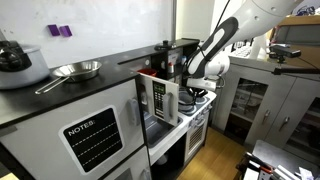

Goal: Put the pot in the sink on the stove.

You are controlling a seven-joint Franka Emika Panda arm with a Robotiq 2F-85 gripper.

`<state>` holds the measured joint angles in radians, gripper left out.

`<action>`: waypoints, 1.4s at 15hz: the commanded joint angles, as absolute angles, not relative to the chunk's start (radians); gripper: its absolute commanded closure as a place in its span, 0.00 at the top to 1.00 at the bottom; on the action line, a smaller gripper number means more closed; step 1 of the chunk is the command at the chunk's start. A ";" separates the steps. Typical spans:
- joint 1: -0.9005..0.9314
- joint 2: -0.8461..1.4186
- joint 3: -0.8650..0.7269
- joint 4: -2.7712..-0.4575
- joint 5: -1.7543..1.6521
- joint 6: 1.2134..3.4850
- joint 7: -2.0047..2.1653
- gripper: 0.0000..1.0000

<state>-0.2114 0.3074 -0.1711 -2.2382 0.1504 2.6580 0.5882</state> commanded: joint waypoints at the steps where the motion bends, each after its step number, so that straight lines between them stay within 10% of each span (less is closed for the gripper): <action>1: -0.199 0.323 -0.194 -2.215 0.190 2.627 0.546 0.01; 3: -0.202 0.323 -0.194 -2.220 0.202 2.628 0.535 0.01; 5: -0.203 0.321 -0.194 -2.223 0.214 2.627 0.520 0.32; 15: -0.202 0.275 -0.177 -2.260 0.255 2.680 0.458 0.99; 21: -0.193 0.187 -0.139 -2.340 0.327 2.735 0.346 1.00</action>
